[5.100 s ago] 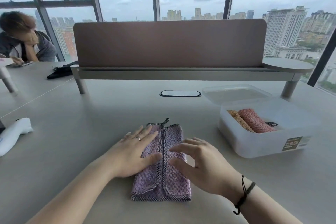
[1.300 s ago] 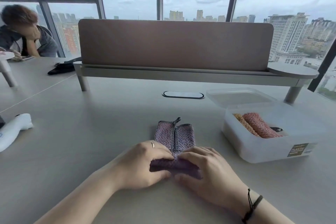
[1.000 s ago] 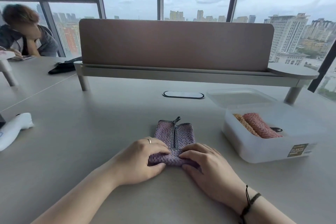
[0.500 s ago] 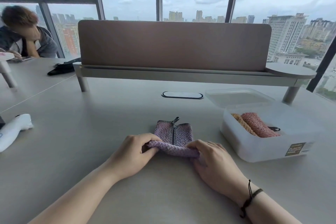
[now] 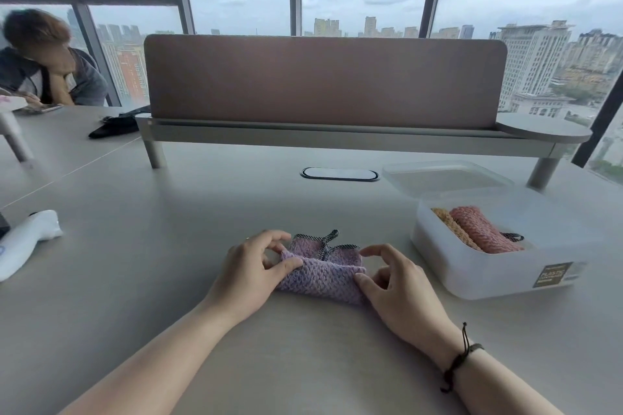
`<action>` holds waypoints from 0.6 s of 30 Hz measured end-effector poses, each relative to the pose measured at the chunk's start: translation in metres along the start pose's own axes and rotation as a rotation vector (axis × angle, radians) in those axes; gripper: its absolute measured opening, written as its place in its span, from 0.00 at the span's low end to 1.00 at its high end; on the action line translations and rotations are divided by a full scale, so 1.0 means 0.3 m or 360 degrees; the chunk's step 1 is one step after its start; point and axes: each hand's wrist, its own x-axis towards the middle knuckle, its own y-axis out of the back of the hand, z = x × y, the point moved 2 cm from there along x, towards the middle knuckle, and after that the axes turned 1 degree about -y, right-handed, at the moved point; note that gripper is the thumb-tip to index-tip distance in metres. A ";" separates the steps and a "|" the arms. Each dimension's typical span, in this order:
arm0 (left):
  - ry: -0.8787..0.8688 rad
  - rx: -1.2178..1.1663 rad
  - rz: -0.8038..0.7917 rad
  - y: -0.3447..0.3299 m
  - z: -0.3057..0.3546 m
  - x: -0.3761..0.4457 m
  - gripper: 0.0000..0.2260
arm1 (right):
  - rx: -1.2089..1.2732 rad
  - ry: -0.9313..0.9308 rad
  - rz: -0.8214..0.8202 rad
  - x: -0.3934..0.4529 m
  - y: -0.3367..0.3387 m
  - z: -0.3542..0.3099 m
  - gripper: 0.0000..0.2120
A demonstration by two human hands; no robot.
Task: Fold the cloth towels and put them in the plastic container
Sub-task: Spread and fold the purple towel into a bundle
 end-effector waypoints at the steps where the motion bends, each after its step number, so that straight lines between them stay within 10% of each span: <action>1: -0.0006 0.0019 0.0006 -0.002 0.000 0.002 0.15 | -0.0035 -0.0002 0.0008 0.001 -0.003 0.001 0.10; 9: -0.0400 0.0422 0.0030 0.008 0.014 -0.003 0.16 | -0.0188 0.0195 0.0211 -0.007 0.001 -0.002 0.05; 12: -0.0613 0.0469 -0.0375 0.001 0.054 -0.024 0.22 | -0.0288 0.0510 0.0284 -0.026 0.018 -0.035 0.10; 18: -0.0517 0.0743 -0.1127 -0.046 0.054 -0.049 0.33 | -0.0647 0.0541 -0.0613 -0.051 -0.038 -0.051 0.38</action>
